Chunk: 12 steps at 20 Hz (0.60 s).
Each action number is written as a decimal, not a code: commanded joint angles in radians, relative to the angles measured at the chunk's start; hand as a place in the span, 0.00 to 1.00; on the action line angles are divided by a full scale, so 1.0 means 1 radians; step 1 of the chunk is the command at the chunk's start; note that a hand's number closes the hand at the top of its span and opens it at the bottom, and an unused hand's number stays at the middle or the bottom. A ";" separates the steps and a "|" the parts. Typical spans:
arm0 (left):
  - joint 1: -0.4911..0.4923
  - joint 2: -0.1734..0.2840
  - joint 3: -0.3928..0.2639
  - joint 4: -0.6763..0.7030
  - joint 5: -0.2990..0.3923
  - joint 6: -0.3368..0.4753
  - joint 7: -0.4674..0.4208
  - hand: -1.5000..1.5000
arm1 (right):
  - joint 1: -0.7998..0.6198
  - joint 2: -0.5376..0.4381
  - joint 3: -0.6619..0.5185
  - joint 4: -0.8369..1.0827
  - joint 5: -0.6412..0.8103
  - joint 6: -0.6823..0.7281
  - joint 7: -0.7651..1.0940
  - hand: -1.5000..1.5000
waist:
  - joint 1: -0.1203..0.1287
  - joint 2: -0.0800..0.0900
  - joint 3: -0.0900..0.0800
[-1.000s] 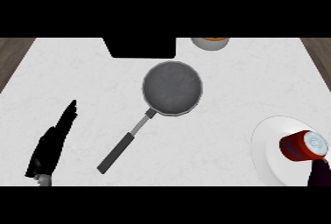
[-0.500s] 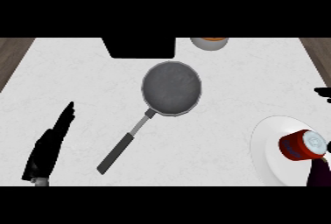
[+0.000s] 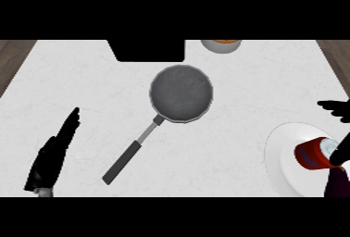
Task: Pick the can from the plate and place it in the pan
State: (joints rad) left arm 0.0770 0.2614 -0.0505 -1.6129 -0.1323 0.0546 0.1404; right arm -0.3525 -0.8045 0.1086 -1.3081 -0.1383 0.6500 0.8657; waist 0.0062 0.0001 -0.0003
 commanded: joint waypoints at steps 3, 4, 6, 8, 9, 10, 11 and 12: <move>0.008 0.018 0.051 -0.014 0.027 -0.038 0.009 0.50 | 0.035 0.056 0.021 -0.046 0.050 0.007 0.114 0.00 | -0.005 -0.002 0.000; 0.049 0.007 0.033 -0.026 0.003 -0.029 -0.024 0.50 | 0.071 0.046 0.011 -0.033 0.079 0.010 0.058 0.00 | -0.005 -0.001 0.000; 0.026 0.006 0.041 -0.046 0.013 -0.048 0.006 0.50 | 0.066 0.064 0.003 -0.027 0.077 0.030 0.074 0.00 | -0.005 -0.001 0.000; 0.018 -0.042 0.012 0.008 -0.035 -0.006 -0.016 0.50 | 0.053 0.089 0.003 -0.011 0.089 0.037 0.083 0.00 | -0.004 0.000 0.000; 0.006 -0.005 0.041 -0.016 -0.003 -0.050 0.006 0.50 | 0.024 0.071 0.000 0.036 0.111 0.061 0.062 0.00 | -0.002 0.000 0.000; 0.018 -0.006 0.040 -0.054 -0.004 -0.050 0.030 0.50 | -0.001 0.082 -0.009 0.033 0.098 0.061 0.106 0.00 | 0.000 0.000 0.000; 0.027 -0.032 0.029 0.051 -0.026 -0.037 -0.073 0.50 | 0.050 0.098 0.013 0.020 0.147 0.029 0.046 0.00 | -0.004 0.000 0.000; -0.006 -0.011 0.049 -0.036 -0.009 -0.056 0.023 0.50 | 0.027 0.098 -0.026 0.006 0.102 0.061 0.106 0.00 | -0.004 -0.001 0.000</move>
State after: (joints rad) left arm 0.0911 0.2489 -0.0166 -1.6255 -0.1408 0.0152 0.1346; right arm -0.3125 -0.7298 0.1082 -1.2935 -0.0367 0.6597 0.8747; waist 0.0034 -0.0002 -0.0001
